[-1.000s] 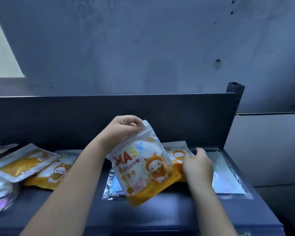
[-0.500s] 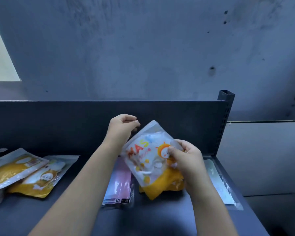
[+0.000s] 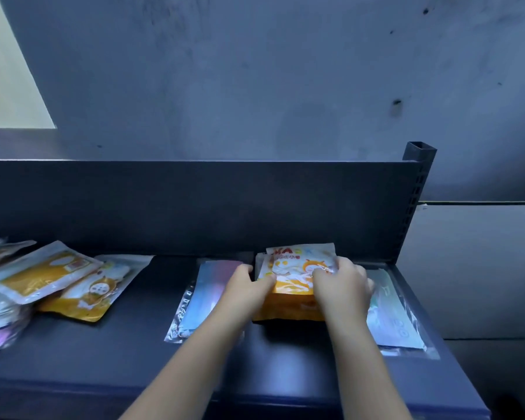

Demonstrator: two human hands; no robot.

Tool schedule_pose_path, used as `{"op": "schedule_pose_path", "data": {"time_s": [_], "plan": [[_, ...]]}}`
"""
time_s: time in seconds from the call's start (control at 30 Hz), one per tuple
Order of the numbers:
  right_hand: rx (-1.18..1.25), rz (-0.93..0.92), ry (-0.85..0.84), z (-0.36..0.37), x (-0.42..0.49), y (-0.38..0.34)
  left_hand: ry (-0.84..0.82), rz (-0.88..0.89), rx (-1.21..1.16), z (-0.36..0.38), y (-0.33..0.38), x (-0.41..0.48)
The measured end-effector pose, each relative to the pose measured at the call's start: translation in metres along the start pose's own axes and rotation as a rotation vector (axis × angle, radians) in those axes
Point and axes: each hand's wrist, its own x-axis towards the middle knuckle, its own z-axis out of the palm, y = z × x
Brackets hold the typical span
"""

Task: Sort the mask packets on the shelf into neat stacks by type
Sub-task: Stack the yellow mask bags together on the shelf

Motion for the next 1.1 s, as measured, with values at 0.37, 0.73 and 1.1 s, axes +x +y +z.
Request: {"op": "schedule_pose_path", "data": {"time_s": [0.37,0.73,1.1], "plan": [[0.094,0.03,-0.14,0.004,0.002,0.005,-0.013,0.045,0.077,0.007,0.001,-0.007],[0.212,0.044,-0.16,0.007,0.003,0.014,-0.121,-0.086,0.027,0.008,0.009,-0.008],[0.276,0.0,-0.098,0.013,-0.001,0.018,-0.096,0.028,-0.162,0.009,-0.01,-0.005]]}}
